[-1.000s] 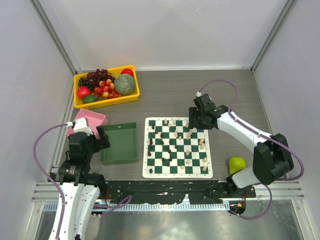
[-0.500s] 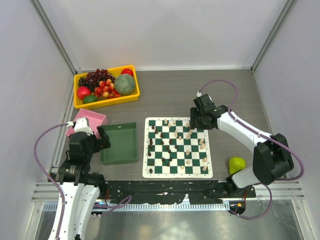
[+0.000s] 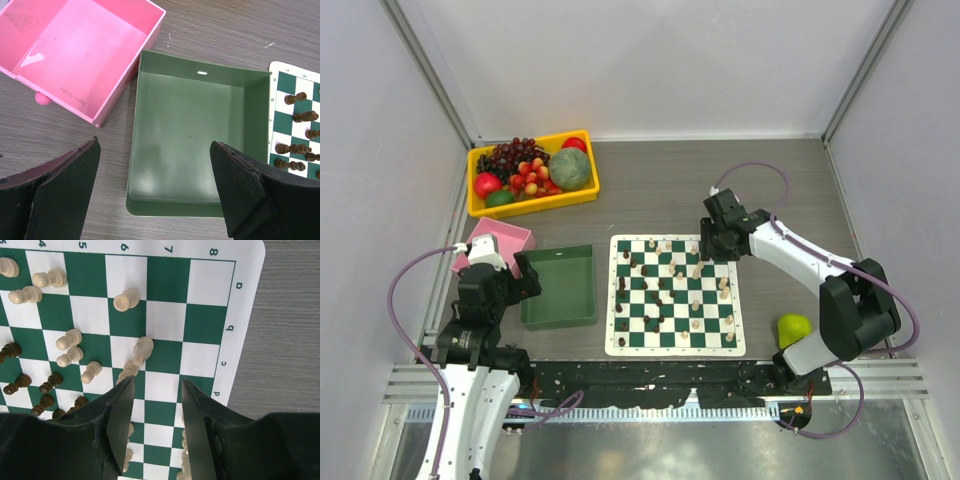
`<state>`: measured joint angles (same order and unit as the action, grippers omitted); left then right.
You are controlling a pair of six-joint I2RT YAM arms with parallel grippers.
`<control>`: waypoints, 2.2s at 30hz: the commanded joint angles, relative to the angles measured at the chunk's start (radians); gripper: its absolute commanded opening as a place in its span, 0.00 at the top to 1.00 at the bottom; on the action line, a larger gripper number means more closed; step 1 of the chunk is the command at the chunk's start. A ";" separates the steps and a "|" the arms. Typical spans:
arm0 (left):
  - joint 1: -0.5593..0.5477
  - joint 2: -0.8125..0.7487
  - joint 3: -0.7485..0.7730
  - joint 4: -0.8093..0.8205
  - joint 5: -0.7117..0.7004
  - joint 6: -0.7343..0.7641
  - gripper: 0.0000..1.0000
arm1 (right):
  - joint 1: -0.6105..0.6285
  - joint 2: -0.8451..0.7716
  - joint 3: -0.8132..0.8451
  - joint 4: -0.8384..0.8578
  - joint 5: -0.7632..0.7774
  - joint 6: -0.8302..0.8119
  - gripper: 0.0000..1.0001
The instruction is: Set up the chess pieces on the board
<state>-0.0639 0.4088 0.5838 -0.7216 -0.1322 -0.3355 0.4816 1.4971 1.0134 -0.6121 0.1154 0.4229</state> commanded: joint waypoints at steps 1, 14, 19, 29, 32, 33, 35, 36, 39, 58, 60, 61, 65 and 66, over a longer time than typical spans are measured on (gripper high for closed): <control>0.003 0.007 0.008 0.050 0.011 -0.007 0.01 | 0.002 0.020 0.024 0.052 -0.036 0.022 0.52; 0.001 0.022 0.011 0.042 0.003 -0.011 0.01 | 0.023 0.112 0.054 0.089 -0.039 0.047 0.55; 0.003 0.025 0.013 0.045 0.005 -0.014 0.01 | 0.023 0.137 0.063 0.094 -0.023 0.047 0.59; 0.001 0.031 0.014 0.040 0.003 -0.016 0.01 | 0.023 0.160 0.071 0.104 -0.003 0.043 0.63; 0.003 0.030 0.013 0.042 0.003 -0.016 0.01 | 0.023 0.160 0.071 0.107 0.004 0.045 0.69; 0.001 0.027 0.013 0.044 0.005 -0.016 0.01 | 0.023 0.160 0.073 0.107 0.009 0.043 0.69; 0.003 0.028 0.013 0.044 0.005 -0.016 0.01 | 0.025 0.161 0.073 0.107 0.009 0.042 0.74; 0.001 0.028 0.011 0.042 0.006 -0.013 0.01 | 0.023 0.163 0.076 0.106 0.006 0.040 0.74; 0.001 0.030 0.013 0.042 0.006 -0.016 0.01 | 0.023 0.164 0.074 0.104 0.009 0.039 0.82; 0.003 0.028 0.010 0.044 0.006 -0.014 0.01 | -0.034 0.066 0.054 0.057 0.167 -0.019 0.86; 0.003 0.028 0.013 0.044 0.006 -0.014 0.01 | -0.038 0.074 0.047 0.067 0.170 -0.018 0.85; 0.003 0.028 0.013 0.044 0.006 -0.014 0.01 | -0.040 0.077 0.045 0.077 0.170 -0.018 0.85; 0.001 0.024 0.011 0.047 0.009 -0.014 0.01 | -0.052 0.087 0.028 0.112 0.142 -0.024 0.85; 0.003 0.024 0.010 0.048 0.011 -0.014 0.01 | -0.055 0.095 0.031 0.112 0.145 -0.024 0.85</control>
<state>-0.0639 0.4366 0.5838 -0.7216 -0.1303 -0.3412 0.4370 1.5757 1.0470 -0.5442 0.2520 0.4126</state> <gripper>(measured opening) 0.991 0.188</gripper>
